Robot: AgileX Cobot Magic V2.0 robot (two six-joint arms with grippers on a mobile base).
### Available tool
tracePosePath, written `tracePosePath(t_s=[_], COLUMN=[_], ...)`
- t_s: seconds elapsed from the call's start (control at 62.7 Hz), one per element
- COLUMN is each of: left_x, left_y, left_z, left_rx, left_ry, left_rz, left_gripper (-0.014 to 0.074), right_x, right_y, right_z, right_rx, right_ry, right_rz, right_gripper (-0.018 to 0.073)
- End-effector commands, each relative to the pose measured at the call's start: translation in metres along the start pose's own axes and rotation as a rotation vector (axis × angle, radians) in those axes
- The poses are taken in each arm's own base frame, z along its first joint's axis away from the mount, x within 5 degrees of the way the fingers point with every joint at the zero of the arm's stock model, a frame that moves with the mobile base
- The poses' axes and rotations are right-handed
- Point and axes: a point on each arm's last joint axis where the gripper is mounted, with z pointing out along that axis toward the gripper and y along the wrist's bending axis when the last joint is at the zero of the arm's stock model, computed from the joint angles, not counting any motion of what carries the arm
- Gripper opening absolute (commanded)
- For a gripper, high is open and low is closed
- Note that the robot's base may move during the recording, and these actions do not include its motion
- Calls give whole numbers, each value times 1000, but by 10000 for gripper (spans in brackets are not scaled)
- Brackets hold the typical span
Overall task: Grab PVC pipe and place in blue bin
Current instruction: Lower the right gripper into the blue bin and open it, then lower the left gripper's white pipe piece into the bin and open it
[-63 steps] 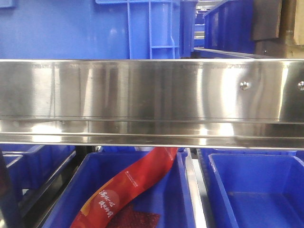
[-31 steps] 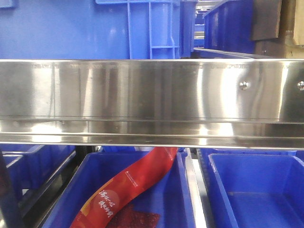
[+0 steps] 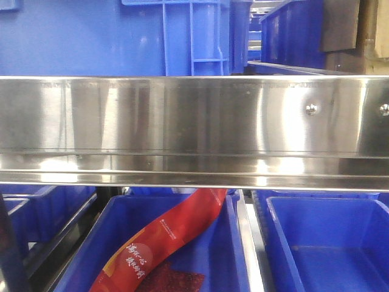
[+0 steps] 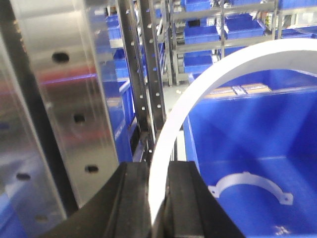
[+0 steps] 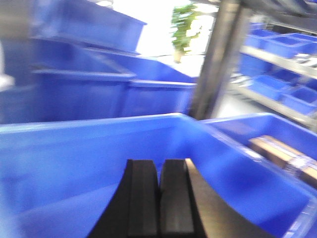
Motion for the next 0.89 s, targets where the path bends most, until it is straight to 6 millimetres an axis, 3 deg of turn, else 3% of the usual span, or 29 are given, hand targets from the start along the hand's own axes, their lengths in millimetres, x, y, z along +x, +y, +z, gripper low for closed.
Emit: tracePosePath(t_s=[0.0, 0.176, 0.399, 0.559, 0.878], left_x=[-9, -18, -25, -26, -17], left_y=[0, 1, -2, -20, -53], left_z=[5, 17, 32, 50, 78], left_rx=[2, 0, 19, 95, 199], left_ry=[-34, -43, -42, -51, -81], left_rz=[2, 2, 2, 11, 23], left_gripper=[-111, -111, -111, -111, -111], right_x=[-7, 5, 19, 24, 41], right_y=[2, -1, -2, 5, 21], right_z=[-12, -29, -72, -107, -157], right_rx=[-10, 1, 94, 159, 224], right_ry=[-9, 29, 28, -15, -69], right_rz=[-25, -1, -5, -11, -15], right_gripper=[-168, -168, -168, -168, -168])
